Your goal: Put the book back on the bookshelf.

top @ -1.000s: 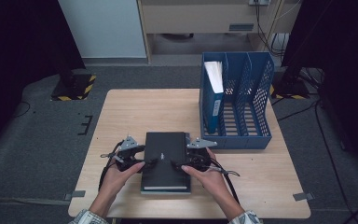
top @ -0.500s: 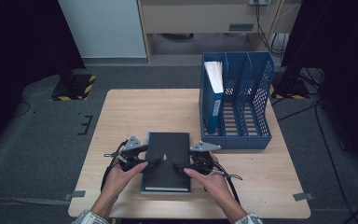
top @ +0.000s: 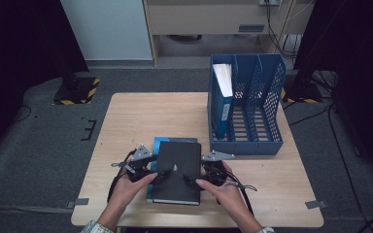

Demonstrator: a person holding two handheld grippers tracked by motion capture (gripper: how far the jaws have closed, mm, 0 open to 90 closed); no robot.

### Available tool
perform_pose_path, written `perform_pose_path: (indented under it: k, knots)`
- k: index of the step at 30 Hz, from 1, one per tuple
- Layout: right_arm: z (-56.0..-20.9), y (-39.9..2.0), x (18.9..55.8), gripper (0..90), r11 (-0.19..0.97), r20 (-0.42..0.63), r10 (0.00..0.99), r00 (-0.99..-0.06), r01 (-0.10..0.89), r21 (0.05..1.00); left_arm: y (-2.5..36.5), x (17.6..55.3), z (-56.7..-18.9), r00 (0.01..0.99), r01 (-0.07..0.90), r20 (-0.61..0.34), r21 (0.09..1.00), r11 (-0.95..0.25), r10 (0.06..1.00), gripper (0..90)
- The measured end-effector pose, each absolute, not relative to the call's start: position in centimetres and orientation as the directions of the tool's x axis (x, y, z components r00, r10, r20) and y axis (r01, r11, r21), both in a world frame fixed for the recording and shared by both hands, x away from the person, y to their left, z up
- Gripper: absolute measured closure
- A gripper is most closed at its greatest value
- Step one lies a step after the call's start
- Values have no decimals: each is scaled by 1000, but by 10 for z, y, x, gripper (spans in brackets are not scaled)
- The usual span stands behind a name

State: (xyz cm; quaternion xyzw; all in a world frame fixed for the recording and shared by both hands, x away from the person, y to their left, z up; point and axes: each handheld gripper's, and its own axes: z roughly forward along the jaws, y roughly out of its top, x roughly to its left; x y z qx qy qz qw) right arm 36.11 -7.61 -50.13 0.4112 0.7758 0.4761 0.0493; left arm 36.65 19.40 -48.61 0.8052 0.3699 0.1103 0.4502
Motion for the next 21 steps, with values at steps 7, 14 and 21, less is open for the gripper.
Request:
perform_pose_path:
  k: [7,14,21]
  knots:
    - [-509,-78,375,0,163,402,670,-624,652,740,194,367,-486,705,496,-154,805,-325,693,177]
    - [-514,-80,384,0,121,463,656,-597,687,716,193,370,-487,704,500,-161,804,-321,691,156]
    - [-517,-81,388,0,99,499,647,-577,712,695,194,374,-490,699,519,-195,800,-301,688,115]
